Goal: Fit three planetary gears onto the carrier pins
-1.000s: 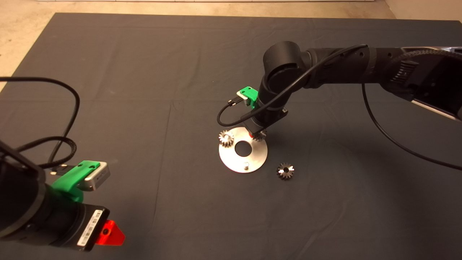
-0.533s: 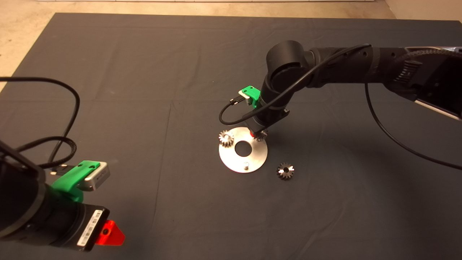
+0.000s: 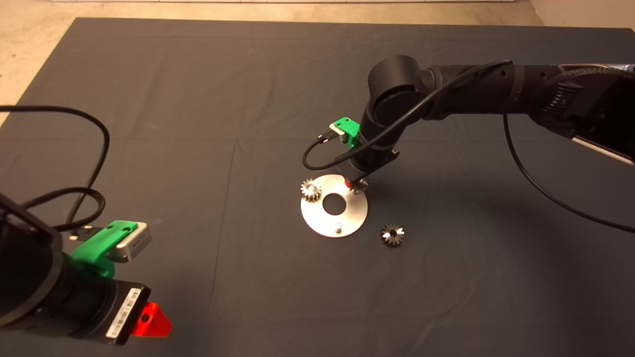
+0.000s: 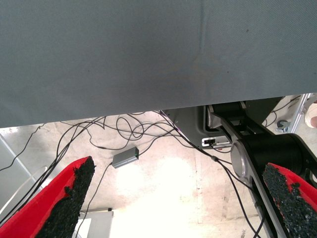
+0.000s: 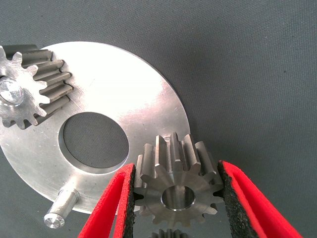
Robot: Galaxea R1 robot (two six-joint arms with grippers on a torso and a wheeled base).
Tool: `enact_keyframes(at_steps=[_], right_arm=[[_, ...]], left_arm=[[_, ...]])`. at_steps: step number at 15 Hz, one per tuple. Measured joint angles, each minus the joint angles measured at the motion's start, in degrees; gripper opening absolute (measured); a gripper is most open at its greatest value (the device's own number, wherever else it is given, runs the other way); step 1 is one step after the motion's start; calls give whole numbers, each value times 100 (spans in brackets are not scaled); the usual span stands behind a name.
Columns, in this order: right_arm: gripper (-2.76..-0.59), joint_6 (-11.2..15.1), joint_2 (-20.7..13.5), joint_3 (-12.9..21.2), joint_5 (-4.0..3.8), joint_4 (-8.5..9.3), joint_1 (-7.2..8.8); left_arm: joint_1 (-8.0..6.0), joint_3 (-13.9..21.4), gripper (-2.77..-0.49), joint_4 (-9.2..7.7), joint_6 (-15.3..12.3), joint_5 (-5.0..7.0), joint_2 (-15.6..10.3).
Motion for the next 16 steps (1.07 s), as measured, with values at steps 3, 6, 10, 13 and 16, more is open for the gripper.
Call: enact_keyframes(at_steps=[3, 6, 10, 13, 16], right_arm=[[-232, 1, 0, 9, -2, 0, 0], [-232, 1, 1, 9, -2, 0, -2], [-232, 1, 15, 9, -9, -2, -4], [-232, 1, 15, 10, -9, -2, -5], [-232, 1, 15, 10, -9, -2, -5]], left_arm=[[0, 0, -79, 0, 0, 0, 0], [0, 0, -79, 0, 0, 0, 0], [0, 0, -79, 0, 0, 0, 0], [0, 0, -79, 0, 0, 0, 0], [0, 0, -79, 0, 0, 0, 0]])
